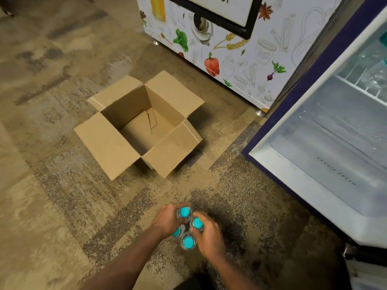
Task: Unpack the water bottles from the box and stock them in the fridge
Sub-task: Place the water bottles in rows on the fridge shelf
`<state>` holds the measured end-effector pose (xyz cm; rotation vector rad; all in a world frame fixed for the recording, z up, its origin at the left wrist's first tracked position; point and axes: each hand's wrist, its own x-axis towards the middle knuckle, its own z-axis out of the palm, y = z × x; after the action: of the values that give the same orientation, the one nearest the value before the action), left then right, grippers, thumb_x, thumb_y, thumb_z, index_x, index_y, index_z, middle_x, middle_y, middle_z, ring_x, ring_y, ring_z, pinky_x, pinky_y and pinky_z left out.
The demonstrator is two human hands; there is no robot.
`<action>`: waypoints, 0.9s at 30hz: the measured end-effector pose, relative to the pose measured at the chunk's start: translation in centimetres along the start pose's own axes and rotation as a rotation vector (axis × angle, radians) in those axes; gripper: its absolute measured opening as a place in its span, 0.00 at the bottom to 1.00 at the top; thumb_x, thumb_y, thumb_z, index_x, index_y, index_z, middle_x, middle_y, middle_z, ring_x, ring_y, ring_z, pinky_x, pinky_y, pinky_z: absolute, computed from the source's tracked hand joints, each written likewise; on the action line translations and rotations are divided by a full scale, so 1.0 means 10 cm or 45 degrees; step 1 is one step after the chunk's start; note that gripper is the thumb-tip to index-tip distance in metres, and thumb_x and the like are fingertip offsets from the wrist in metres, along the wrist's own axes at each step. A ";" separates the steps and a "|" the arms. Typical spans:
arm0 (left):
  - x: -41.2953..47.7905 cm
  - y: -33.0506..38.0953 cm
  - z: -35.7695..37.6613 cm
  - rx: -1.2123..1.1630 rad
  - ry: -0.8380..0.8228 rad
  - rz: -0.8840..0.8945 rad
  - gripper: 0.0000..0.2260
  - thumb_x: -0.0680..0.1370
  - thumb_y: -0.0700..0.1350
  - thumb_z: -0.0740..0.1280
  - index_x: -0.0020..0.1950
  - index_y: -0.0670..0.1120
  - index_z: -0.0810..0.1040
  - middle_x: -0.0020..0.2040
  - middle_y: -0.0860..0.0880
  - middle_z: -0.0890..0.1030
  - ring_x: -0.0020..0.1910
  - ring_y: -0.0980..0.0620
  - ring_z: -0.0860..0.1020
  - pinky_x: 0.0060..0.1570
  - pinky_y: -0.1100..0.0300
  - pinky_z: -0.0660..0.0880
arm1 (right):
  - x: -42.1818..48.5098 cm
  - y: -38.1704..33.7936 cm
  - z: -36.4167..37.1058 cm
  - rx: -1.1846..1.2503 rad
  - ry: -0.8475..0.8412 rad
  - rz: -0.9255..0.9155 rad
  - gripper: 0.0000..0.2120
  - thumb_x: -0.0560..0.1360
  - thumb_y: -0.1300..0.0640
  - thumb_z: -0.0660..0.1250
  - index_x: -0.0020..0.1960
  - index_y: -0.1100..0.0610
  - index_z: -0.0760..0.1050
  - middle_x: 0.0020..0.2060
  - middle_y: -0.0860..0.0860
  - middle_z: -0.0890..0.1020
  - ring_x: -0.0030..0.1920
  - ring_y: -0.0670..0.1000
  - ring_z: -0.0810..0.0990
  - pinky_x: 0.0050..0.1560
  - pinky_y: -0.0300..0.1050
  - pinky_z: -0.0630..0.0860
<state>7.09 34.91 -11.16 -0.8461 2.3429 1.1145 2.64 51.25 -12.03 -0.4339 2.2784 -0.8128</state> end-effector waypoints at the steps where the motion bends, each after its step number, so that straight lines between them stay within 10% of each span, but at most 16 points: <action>1: 0.02 0.00 0.00 -0.033 -0.021 0.003 0.24 0.77 0.48 0.76 0.72 0.57 0.77 0.72 0.57 0.78 0.65 0.55 0.78 0.62 0.58 0.76 | 0.00 0.02 0.02 0.064 0.008 0.034 0.24 0.74 0.57 0.71 0.68 0.45 0.72 0.60 0.39 0.79 0.57 0.41 0.78 0.58 0.41 0.78; 9: 0.21 0.17 -0.07 -0.385 -0.117 0.031 0.16 0.77 0.50 0.76 0.62 0.63 0.79 0.63 0.62 0.82 0.62 0.59 0.80 0.63 0.56 0.76 | 0.15 0.15 -0.14 0.596 0.178 0.212 0.16 0.74 0.54 0.72 0.62 0.47 0.77 0.48 0.43 0.84 0.48 0.42 0.82 0.48 0.38 0.80; 27: -0.07 2.17 -0.75 -0.952 0.065 0.362 0.15 0.75 0.50 0.74 0.62 0.50 0.84 0.58 0.54 0.86 0.59 0.55 0.83 0.58 0.60 0.77 | -0.14 -0.17 -2.36 1.135 0.622 0.137 0.16 0.73 0.53 0.74 0.61 0.49 0.78 0.55 0.45 0.82 0.54 0.45 0.82 0.52 0.42 0.82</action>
<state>-7.76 39.96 5.59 -0.7766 2.1186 2.1800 -12.50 60.89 3.52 0.3284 2.0279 -1.8866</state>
